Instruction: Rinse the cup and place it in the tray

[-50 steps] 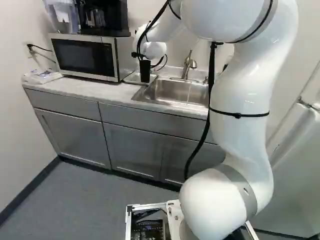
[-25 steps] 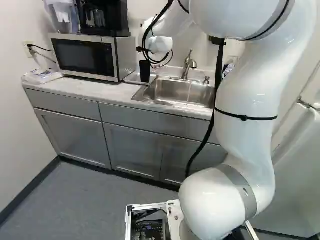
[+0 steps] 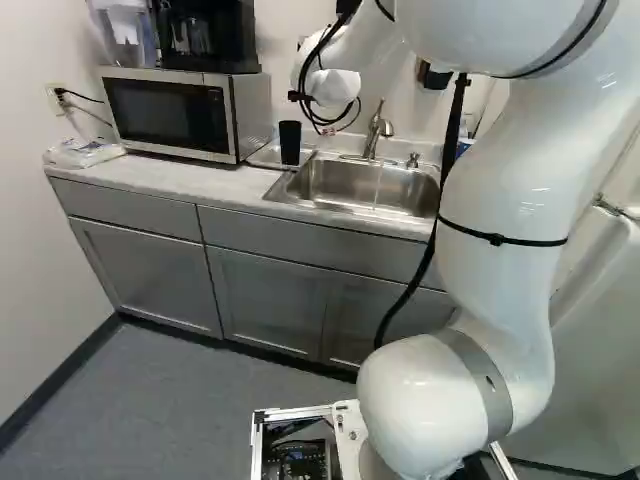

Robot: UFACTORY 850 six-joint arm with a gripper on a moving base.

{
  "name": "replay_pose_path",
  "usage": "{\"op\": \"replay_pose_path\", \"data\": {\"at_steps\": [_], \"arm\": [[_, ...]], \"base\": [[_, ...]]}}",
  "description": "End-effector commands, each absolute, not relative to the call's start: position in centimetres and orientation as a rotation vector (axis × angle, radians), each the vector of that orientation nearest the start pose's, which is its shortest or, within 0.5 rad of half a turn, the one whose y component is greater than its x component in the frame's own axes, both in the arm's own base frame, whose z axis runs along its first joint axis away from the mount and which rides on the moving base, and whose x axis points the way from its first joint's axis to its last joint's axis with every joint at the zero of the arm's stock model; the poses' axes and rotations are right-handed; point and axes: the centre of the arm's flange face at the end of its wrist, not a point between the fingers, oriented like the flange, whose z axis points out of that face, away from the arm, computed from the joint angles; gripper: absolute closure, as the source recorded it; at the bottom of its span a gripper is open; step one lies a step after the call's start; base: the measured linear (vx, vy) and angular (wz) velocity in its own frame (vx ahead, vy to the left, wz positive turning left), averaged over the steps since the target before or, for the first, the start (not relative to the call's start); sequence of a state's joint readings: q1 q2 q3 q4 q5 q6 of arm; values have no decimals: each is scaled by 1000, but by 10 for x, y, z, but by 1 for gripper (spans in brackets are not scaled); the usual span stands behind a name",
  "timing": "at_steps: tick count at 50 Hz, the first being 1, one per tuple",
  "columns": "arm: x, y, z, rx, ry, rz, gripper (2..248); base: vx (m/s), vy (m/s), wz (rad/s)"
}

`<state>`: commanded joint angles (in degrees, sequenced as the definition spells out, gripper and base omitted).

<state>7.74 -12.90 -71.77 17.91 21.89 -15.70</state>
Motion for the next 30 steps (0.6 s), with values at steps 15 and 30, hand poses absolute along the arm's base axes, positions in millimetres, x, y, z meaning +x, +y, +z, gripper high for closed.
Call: {"op": "replay_pose_path", "data": {"at_steps": [15, 30], "arm": [[612, 49, 637, -2422, 20, -2025, 3], [611, 26, 637, -2441, 67, -2039, 3]], "base": [[0, 0, 0], [0, 0, 0]]}}
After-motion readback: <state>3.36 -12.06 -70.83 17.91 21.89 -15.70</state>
